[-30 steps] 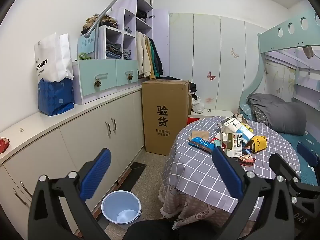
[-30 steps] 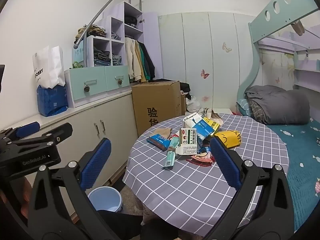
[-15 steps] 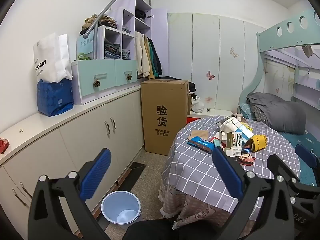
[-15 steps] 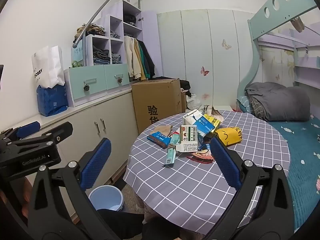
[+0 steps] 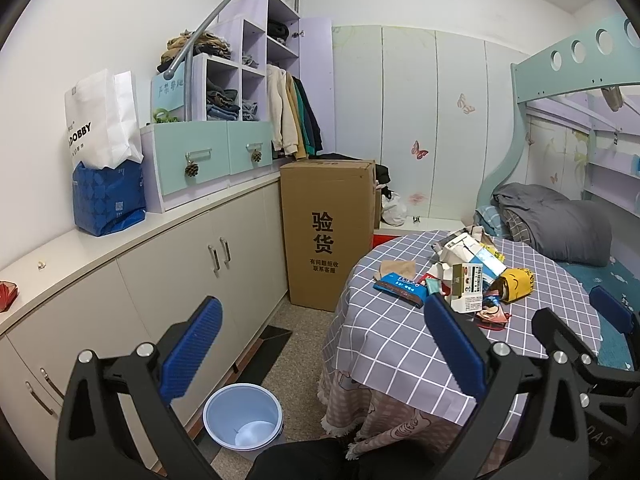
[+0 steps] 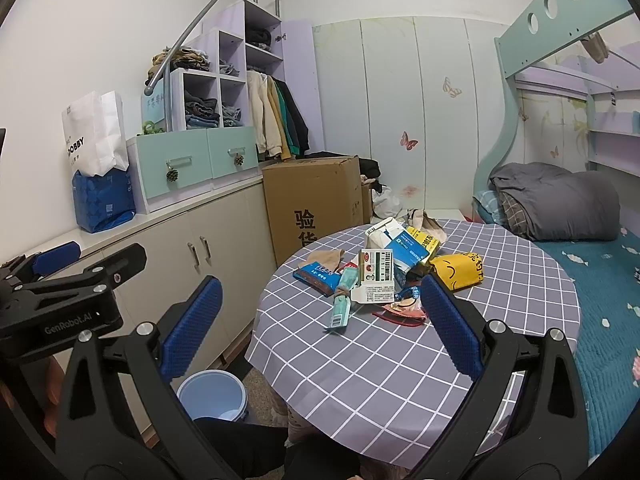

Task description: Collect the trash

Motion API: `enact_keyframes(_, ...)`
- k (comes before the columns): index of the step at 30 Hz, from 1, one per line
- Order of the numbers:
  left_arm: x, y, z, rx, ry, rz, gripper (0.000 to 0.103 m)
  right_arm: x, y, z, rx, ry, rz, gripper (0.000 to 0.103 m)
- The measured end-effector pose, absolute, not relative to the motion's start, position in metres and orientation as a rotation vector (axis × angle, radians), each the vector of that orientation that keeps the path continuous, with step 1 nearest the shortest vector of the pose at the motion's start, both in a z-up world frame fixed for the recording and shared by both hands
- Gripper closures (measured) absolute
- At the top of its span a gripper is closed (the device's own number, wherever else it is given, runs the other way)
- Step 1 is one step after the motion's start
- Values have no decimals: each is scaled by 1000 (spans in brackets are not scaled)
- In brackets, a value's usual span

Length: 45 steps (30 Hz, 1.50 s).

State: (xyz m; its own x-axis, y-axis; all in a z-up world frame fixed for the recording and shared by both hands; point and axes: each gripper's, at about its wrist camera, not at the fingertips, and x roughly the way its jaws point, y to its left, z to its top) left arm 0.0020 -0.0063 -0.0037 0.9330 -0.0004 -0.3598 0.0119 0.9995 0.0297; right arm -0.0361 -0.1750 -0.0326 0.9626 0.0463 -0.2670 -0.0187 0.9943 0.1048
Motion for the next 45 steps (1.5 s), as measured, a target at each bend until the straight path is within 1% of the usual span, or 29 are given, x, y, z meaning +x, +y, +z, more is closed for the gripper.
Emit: enact_keyframes(45, 2, -13, -7, 45, 373, -14, 4, -36, -175, -40, 111, 311, 39, 6)
